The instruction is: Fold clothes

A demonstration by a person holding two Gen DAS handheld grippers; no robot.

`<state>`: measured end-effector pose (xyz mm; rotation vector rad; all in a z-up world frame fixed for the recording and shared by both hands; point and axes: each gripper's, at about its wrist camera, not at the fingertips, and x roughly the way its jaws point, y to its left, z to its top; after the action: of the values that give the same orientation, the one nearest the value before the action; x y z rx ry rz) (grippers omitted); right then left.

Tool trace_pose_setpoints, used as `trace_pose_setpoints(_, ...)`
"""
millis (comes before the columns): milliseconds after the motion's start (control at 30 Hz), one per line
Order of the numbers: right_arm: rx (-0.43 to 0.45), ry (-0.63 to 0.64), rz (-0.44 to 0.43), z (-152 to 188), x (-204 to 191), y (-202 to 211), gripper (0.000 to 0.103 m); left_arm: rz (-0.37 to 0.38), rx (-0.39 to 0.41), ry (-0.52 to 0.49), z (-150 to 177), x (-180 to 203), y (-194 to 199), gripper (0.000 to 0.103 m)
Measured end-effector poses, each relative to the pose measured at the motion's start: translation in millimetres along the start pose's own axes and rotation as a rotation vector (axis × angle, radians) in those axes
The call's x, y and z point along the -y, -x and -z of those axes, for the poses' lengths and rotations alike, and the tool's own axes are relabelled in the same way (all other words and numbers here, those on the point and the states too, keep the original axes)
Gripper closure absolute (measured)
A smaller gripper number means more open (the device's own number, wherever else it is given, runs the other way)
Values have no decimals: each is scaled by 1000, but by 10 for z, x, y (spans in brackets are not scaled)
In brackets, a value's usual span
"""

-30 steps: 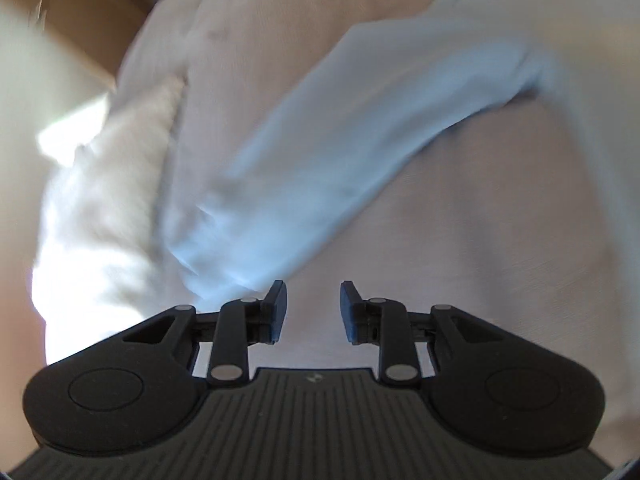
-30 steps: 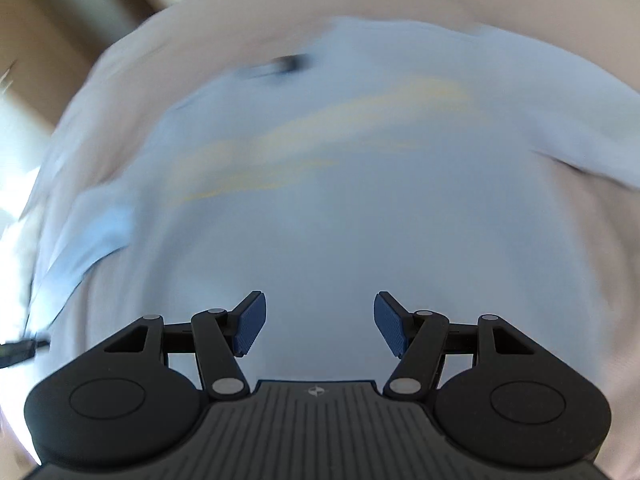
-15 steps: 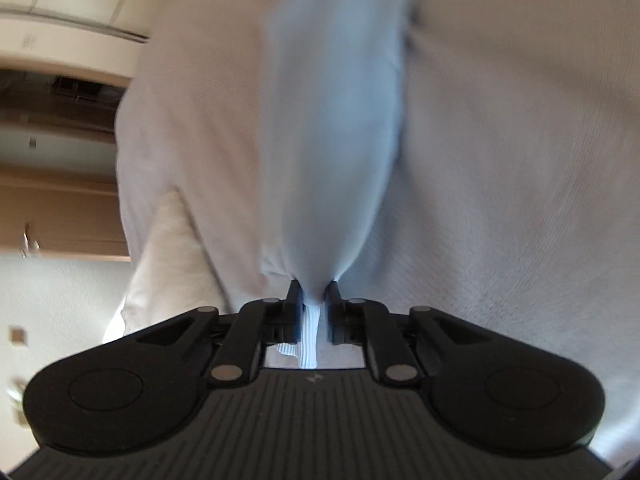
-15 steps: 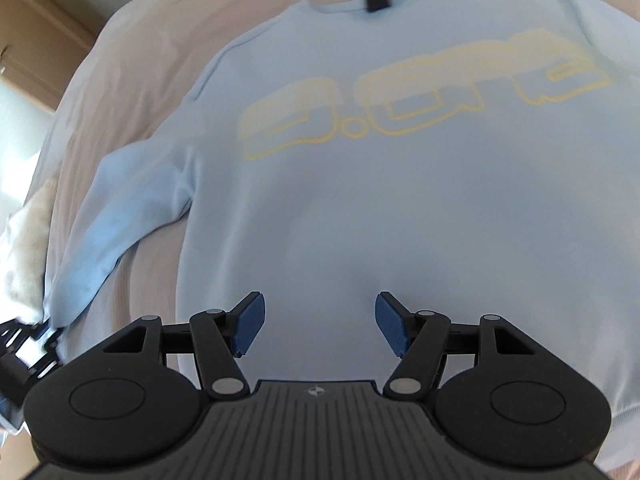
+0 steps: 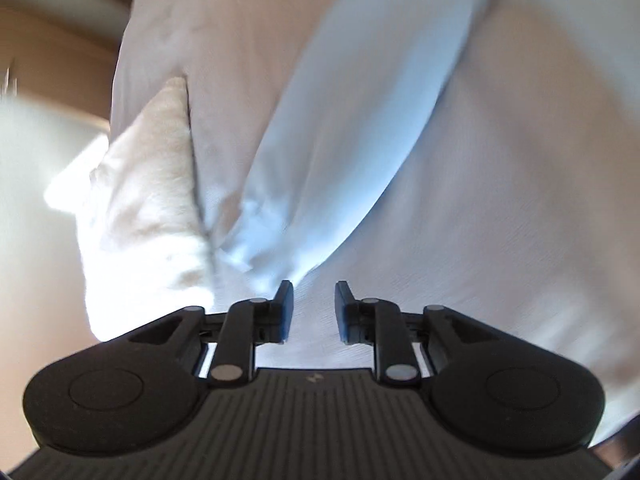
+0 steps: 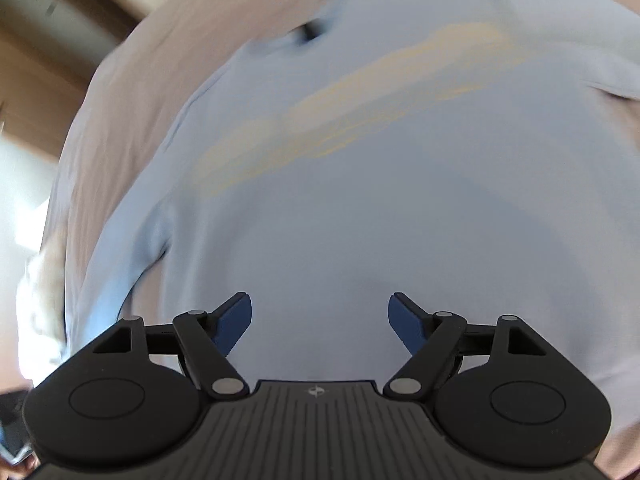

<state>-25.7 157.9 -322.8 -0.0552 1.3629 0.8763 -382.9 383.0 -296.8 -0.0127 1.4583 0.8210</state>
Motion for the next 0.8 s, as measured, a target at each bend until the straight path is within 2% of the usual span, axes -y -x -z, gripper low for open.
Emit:
trace_pose_setpoints(67,47,-69,10,-34,426,220,26,99,42,124,-262,157,279,84)
trace_pose_setpoints(167,123,-170,51,-94,1185,564,30,251,108,261,-764,702,646,82)
trace_pose_setpoints(233,179,-254,73,-170,1758,808,31,328,139,315,-1113,1181,865,74)
trace_pose_setpoints(367,323,-458,76,-383,2973,1290,31,437,159,364,-1565,2175,1201,73)
trace_pose_setpoints(500,459,-715,49,-564,4059,1543,27,476,149,377,-1744,2991,1447,73)
trace_pose_setpoints(600,474,-795,12,-760,4466,1443,23,489,142,396,-1788,3219,1527,72)
trace_pose_setpoints(667,467,-797,-5,-903,4601,1347,23,492,121,410,-1712,3160,1423,72)
trace_pose_setpoints(700,448,-760,2,-992,4585,1289,29,492,109,421,-1695,3160,1397,72)
trace_pose_setpoints(733,427,-718,24,-1070,4537,1247,41,493,96,432,-1679,3161,1374,72)
trace_pose_setpoints(767,410,-685,39,-1132,4528,1259,82,503,84,444,-1641,3064,1329,72)
trace_pose_setpoints(800,393,-652,55,-1195,4519,1270,84,515,81,458,-1601,3010,1335,72)
